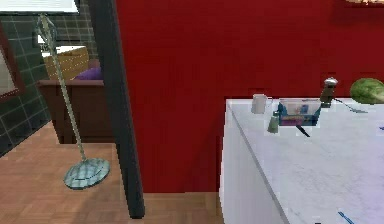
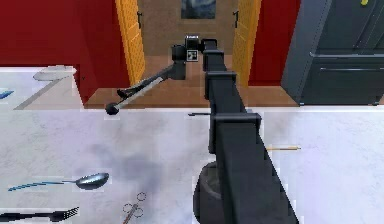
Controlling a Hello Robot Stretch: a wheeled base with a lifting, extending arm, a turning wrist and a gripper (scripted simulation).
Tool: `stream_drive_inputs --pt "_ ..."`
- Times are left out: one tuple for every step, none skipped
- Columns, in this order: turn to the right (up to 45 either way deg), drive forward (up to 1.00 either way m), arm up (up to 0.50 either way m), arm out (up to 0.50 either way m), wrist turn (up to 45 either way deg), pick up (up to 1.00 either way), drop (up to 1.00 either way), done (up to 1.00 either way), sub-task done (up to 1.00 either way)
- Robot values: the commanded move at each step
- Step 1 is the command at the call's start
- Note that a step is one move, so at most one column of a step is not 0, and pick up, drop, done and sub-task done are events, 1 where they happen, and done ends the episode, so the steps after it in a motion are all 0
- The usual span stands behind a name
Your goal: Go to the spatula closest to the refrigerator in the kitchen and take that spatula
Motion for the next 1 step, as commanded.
stream_drive_inputs --pt "0.0 0.0 0.0 0.0 45.0 0.0 0.0 0.0 0.0"
